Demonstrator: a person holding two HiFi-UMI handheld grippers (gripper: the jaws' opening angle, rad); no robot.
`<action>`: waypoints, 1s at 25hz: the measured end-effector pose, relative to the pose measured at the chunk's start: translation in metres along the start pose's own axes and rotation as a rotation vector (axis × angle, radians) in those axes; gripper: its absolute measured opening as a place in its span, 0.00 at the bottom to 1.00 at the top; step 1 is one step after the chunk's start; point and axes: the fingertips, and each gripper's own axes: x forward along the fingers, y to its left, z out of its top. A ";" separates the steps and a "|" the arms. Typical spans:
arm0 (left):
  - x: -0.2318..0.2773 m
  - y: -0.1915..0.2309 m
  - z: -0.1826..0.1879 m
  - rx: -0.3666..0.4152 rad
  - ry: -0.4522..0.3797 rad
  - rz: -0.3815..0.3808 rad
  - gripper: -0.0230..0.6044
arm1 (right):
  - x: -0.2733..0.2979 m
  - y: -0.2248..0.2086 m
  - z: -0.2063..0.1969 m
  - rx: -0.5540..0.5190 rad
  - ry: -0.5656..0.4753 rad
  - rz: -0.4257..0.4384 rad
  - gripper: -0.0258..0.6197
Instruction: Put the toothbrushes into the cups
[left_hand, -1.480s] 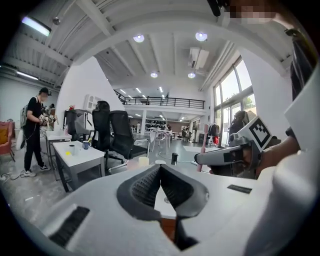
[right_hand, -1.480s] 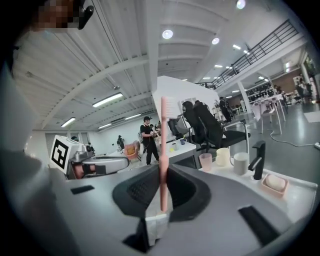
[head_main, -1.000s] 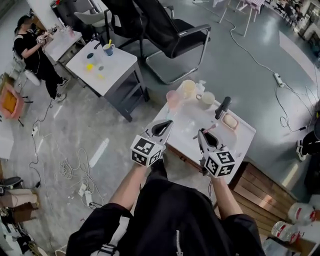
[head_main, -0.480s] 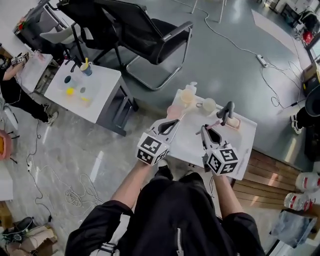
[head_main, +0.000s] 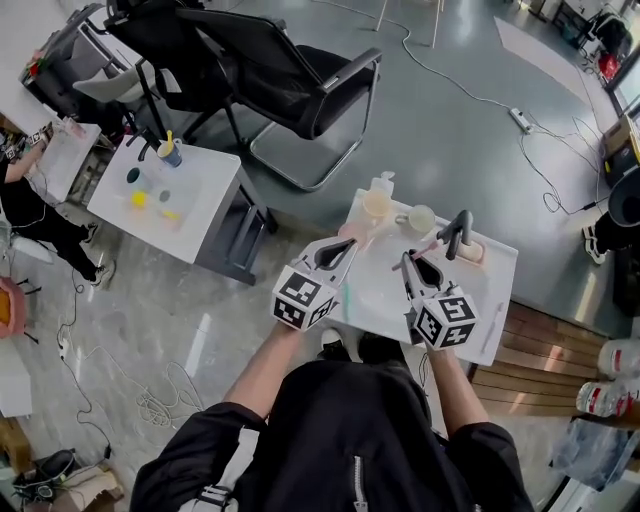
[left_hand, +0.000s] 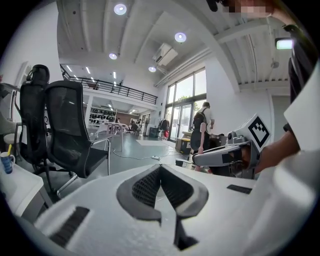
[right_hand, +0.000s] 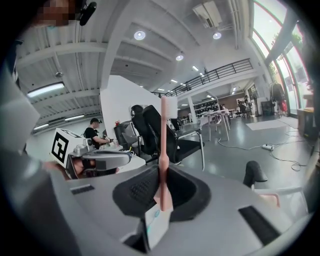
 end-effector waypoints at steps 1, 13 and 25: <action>-0.001 0.002 0.001 -0.005 -0.002 0.002 0.04 | 0.001 0.000 0.002 -0.006 0.000 0.000 0.11; 0.010 -0.002 -0.019 -0.054 0.017 -0.015 0.04 | 0.025 -0.058 0.027 -0.039 -0.012 -0.119 0.11; 0.018 0.006 -0.033 -0.100 0.056 -0.002 0.04 | 0.084 -0.139 0.016 -0.025 0.049 -0.257 0.11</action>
